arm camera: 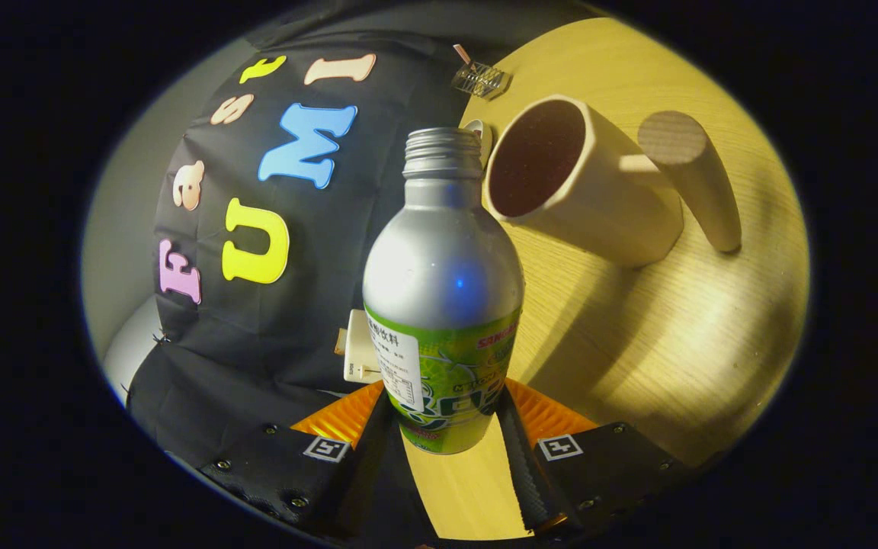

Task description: Take the bottle from table, then pour the juice into the cup, finally place the bottle on the coaster

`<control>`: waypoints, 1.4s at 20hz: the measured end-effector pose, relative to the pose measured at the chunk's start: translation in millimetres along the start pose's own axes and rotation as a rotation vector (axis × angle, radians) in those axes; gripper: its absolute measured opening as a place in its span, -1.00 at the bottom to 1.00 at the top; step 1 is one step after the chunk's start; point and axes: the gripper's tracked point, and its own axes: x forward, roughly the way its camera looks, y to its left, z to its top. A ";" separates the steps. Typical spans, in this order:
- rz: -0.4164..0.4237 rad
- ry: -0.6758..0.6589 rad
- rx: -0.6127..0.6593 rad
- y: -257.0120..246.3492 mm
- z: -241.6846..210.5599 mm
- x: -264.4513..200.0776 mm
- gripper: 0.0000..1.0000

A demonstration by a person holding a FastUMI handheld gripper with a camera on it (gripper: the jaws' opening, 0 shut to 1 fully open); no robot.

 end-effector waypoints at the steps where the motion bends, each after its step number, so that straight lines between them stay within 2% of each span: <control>1: 0.005 0.005 0.019 1.2 -0.8 -0.6 0.49; 13: 0.066 0.084 0.214 20.0 -6.8 3.2 0.49; 28: 0.121 0.128 0.360 38.8 -6.2 6.2 0.49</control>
